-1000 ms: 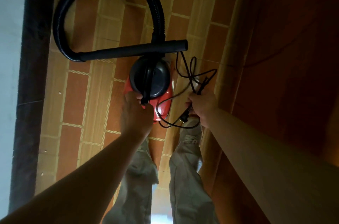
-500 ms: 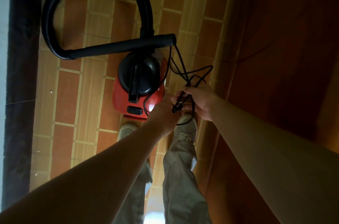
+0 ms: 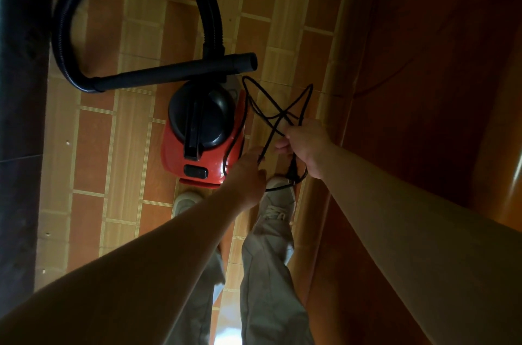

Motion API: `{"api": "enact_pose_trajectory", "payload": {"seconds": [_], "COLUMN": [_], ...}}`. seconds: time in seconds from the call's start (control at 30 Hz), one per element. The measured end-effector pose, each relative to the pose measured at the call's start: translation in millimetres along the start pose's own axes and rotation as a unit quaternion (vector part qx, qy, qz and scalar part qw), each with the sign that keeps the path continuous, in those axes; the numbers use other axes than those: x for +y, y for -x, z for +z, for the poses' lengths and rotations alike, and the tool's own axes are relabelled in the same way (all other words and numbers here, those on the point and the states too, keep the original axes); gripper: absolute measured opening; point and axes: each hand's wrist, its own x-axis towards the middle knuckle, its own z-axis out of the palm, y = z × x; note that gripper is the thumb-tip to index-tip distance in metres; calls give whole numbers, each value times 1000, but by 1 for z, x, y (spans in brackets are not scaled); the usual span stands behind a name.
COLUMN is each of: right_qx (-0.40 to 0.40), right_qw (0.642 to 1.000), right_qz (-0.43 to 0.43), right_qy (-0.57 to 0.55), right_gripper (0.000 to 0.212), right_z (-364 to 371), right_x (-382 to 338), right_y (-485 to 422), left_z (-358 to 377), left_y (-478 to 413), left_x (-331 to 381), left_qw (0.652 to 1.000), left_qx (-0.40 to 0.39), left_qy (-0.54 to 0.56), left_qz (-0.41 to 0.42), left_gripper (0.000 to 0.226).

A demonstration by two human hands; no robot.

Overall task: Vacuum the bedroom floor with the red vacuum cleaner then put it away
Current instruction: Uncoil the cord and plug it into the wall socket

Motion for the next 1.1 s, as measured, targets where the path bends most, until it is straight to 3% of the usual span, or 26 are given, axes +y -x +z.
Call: {"api": "enact_pose_trajectory", "payload": {"seconds": [0.07,0.27,0.4,0.57,0.77,1.1], "right_qx": [-3,0,18,39,16,9], "right_qw": [1000,999,1000,998,994,1000], "right_qz": [6,21,11,10,5,-26], "right_qy": [-4,-36,-10,46,104,-8], "right_gripper": [38,35,41,42,49,56], "right_z": [0,9,17,16,8,-21], "right_x": [-1,6,7,-1,-4,-23], "right_y": [-6,-17,-26,-32,-32,-25], "left_z": [0,-14,-12,-3,9,25], "left_y": [-1,13,10,6,3,-14], "left_x": [-2,-13,-18,-4,-8,2], "left_qw": [999,974,974,980,990,993], "left_qx": [13,186,179,189,136,-60], "left_qy": [-34,-125,-138,-52,13,-101], "left_qz": [9,35,2,-31,-28,-17], "left_gripper": [56,64,74,71,60,66]}}
